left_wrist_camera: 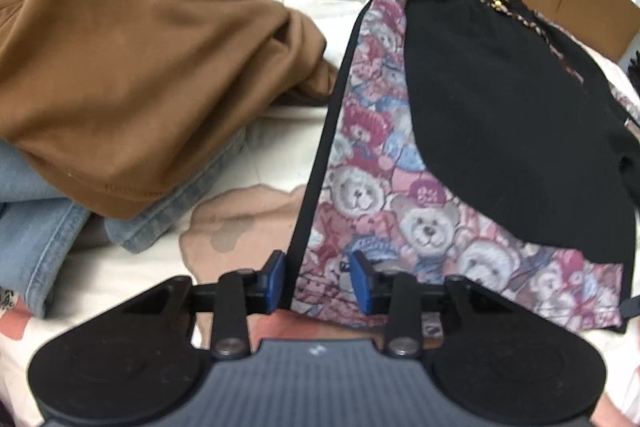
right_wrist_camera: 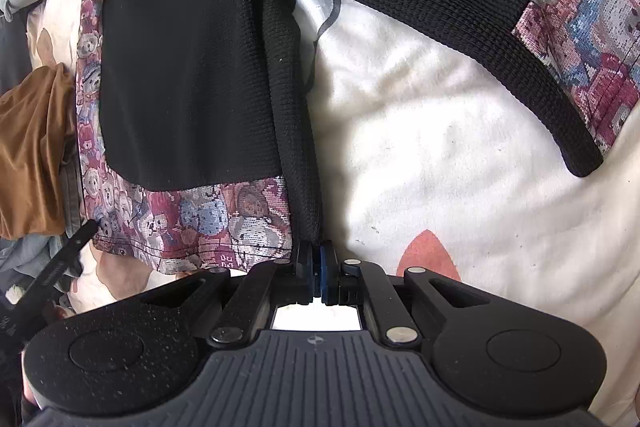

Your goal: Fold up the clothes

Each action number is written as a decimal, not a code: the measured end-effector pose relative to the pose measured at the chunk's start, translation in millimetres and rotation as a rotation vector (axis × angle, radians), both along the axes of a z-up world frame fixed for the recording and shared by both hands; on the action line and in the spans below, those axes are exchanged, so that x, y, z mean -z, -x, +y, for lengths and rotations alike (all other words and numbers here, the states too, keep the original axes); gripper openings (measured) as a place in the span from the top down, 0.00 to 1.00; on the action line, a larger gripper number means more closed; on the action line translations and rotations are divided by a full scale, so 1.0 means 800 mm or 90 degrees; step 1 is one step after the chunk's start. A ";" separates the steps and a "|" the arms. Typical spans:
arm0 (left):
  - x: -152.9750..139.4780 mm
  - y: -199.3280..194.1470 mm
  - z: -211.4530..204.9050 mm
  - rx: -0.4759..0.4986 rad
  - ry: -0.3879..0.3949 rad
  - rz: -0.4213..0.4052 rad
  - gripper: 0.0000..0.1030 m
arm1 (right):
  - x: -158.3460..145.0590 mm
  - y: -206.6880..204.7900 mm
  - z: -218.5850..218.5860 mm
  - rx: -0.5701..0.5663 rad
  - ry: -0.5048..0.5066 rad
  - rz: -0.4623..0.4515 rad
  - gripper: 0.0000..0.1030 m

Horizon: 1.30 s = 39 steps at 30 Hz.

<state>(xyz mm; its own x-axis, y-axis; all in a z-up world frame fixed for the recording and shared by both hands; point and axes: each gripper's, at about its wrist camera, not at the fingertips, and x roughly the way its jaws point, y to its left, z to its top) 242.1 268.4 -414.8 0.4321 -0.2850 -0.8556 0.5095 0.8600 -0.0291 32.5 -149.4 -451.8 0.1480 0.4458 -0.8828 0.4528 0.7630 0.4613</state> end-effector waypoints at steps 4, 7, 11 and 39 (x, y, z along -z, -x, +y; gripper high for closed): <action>0.014 0.003 0.000 0.010 -0.018 -0.013 0.69 | -0.001 0.000 0.001 -0.003 0.001 -0.002 0.99; 0.024 0.005 0.001 0.017 -0.032 -0.023 0.76 | -0.001 -0.001 0.001 -0.007 0.002 -0.003 0.99; 0.019 0.008 0.002 0.027 -0.039 -0.032 0.91 | -0.004 -0.001 0.003 -0.011 0.003 -0.006 0.99; 0.013 -0.031 0.050 -0.107 0.060 0.078 0.92 | 0.018 -0.016 0.003 -0.076 0.030 0.016 0.99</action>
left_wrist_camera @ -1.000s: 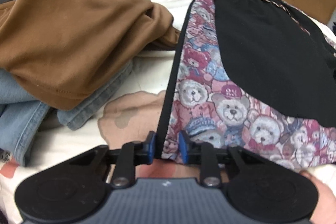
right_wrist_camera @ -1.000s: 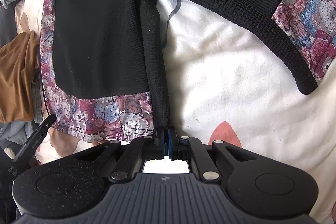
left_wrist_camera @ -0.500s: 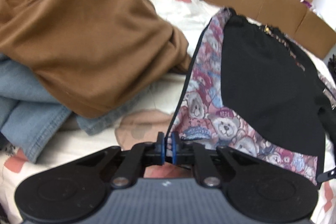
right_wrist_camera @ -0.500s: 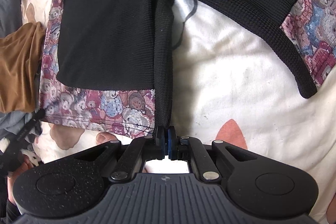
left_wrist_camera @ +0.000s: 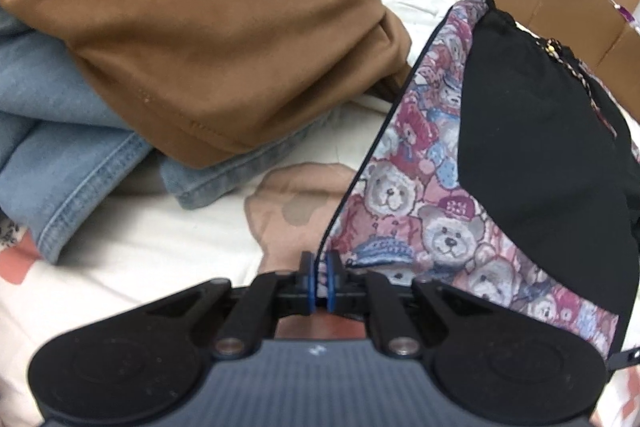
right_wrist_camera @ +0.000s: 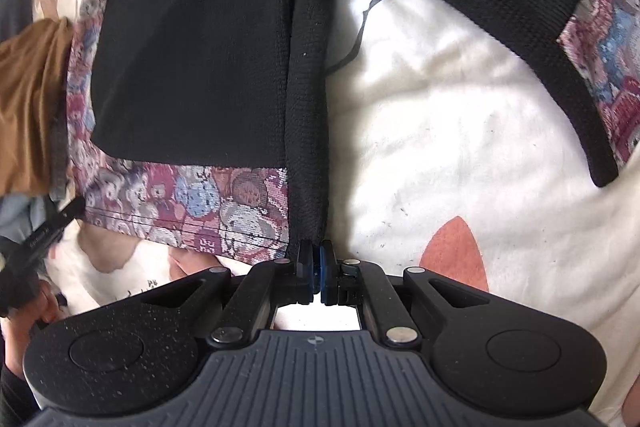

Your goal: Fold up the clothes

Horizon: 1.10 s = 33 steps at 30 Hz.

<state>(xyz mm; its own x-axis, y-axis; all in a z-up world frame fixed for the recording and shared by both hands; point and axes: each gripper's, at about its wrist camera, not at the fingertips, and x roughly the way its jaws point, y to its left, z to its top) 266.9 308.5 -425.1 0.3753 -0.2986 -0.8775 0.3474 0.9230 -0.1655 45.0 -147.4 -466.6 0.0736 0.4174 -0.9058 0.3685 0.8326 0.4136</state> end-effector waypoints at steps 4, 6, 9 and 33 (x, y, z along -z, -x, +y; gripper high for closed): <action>-0.014 -0.003 -0.001 0.001 -0.006 -0.010 0.88 | -0.020 -0.011 -0.010 -0.020 0.008 -0.007 0.97; -0.025 -0.003 -0.003 0.004 -0.004 -0.019 0.87 | -0.037 -0.019 -0.015 -0.034 0.017 -0.022 0.97; -0.042 -0.009 -0.010 0.010 0.011 -0.034 0.84 | -0.062 -0.037 -0.030 -0.044 0.036 -0.044 0.97; -0.070 -0.120 -0.180 0.108 0.027 -0.138 0.56 | -0.168 -0.193 -0.228 -0.154 0.231 -0.167 0.69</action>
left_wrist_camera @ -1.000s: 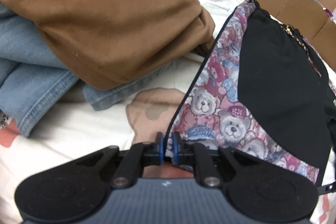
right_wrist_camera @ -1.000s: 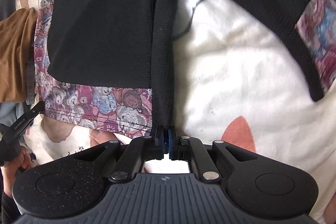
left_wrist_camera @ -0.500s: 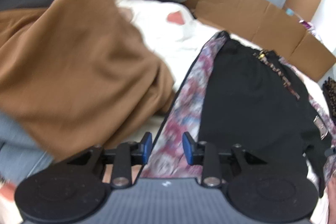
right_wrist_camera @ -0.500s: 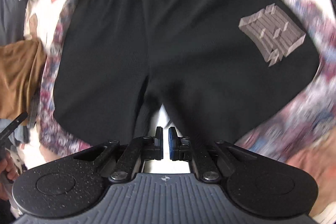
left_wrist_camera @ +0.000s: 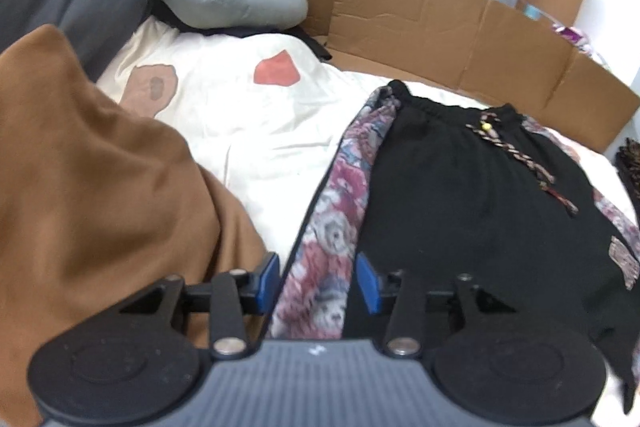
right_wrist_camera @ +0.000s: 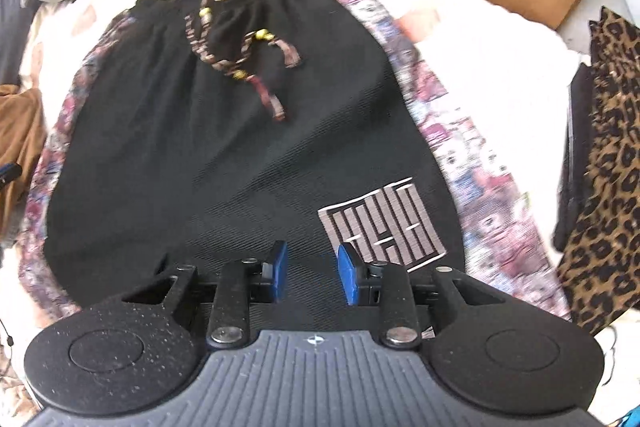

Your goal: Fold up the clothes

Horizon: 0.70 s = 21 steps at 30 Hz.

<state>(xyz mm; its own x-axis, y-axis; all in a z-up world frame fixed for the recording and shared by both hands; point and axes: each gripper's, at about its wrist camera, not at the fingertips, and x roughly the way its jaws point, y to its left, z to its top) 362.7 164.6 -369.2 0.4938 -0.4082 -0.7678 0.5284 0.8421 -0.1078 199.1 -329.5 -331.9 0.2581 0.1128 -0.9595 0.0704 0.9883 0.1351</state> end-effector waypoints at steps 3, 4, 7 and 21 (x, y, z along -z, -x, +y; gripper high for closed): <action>0.010 -0.019 -0.014 -0.011 -0.007 0.001 0.55 | 0.004 -0.004 -0.016 -0.012 0.009 -0.008 0.69; 0.014 -0.025 -0.018 -0.012 -0.009 0.002 0.55 | 0.005 -0.004 -0.022 -0.011 0.011 -0.014 0.68; 0.025 -0.037 -0.034 -0.004 -0.022 0.005 0.55 | 0.007 -0.006 -0.044 -0.002 0.014 -0.039 0.68; 0.063 -0.076 -0.058 -0.023 -0.123 0.043 0.96 | 0.050 -0.024 -0.158 0.059 0.050 -0.170 0.68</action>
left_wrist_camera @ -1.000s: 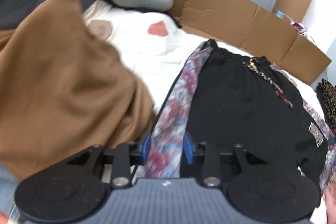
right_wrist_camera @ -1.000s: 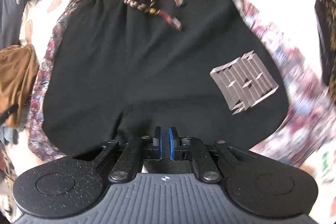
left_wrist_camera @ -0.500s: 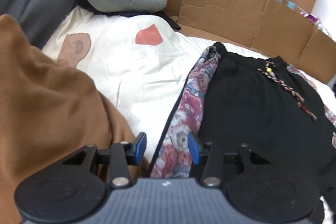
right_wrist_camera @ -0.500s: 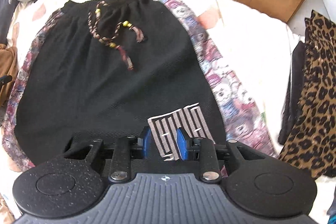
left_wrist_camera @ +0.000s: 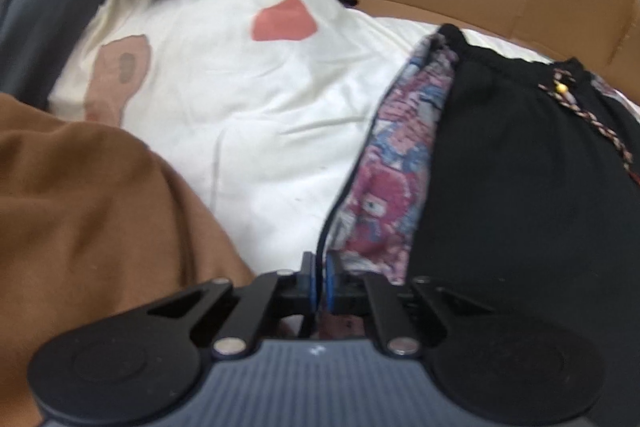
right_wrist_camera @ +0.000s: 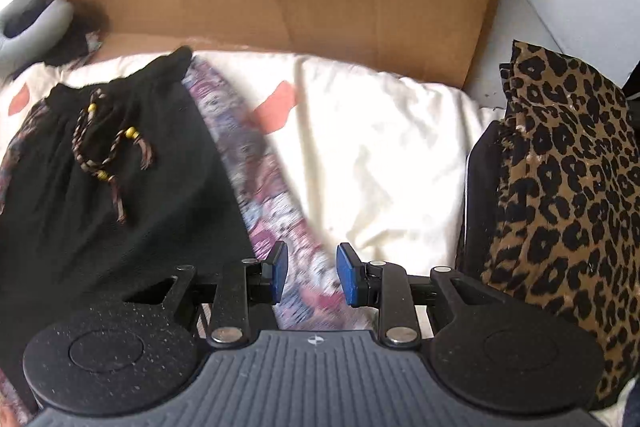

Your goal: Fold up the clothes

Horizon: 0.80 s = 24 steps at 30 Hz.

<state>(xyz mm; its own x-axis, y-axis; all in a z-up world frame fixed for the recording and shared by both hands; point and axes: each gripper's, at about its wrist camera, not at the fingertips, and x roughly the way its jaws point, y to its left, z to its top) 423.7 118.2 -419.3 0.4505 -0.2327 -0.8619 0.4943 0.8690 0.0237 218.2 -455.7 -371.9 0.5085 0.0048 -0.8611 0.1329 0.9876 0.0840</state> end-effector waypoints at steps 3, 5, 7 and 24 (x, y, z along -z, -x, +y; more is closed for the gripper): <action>0.001 -0.006 -0.002 -0.009 -0.013 0.006 0.96 | 0.020 -0.006 -0.009 0.012 -0.016 -0.010 0.68; 0.001 -0.004 -0.006 -0.007 -0.022 -0.003 0.96 | 0.032 -0.012 -0.009 0.010 -0.023 -0.021 0.68; 0.003 -0.001 -0.009 -0.009 -0.027 -0.012 0.96 | 0.041 -0.018 -0.006 0.000 -0.025 -0.037 0.68; -0.017 0.023 -0.002 -0.068 0.048 -0.071 0.92 | 0.063 -0.053 0.005 -0.063 -0.012 -0.095 0.97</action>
